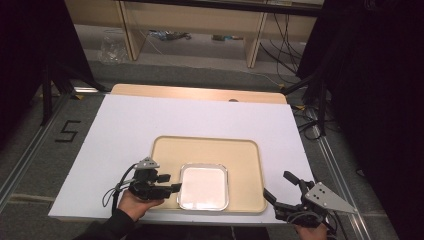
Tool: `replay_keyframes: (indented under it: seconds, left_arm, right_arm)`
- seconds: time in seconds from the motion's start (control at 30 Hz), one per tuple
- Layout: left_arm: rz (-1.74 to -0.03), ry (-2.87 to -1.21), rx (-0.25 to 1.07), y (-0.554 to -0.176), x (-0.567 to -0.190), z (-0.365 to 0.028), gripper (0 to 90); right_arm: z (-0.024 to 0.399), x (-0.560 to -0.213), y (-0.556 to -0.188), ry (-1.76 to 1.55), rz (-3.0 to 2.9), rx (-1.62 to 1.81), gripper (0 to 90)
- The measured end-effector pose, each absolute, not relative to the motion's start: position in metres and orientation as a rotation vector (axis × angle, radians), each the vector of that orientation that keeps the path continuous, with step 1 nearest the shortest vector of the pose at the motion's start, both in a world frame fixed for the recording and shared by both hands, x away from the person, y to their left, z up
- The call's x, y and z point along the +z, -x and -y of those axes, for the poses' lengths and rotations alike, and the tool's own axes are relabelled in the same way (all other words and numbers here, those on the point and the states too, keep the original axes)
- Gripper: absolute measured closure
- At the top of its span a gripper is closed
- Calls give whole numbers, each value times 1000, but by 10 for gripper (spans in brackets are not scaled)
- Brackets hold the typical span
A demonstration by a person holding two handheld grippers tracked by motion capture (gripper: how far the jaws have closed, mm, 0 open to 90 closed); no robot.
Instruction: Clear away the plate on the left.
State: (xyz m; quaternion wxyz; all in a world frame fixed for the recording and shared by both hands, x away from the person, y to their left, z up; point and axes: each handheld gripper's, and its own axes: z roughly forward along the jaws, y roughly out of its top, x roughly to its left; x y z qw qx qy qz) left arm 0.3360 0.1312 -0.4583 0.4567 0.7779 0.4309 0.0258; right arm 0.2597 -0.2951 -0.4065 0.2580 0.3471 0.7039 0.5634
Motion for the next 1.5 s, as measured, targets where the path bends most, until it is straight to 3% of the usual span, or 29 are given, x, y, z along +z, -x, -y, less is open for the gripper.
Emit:
replay_keyframes:
  seconds: [0.5,1.5]
  left_arm:
    - [-1026,-1808,172,-333,-443,-138,195]
    - [-952,-1716,272,-321,-431,-152,157]
  right_arm:
    - [296,-406,-259,-946,-1907,1524,153]
    - [295,-407,-259,-949,-1902,1521,153]
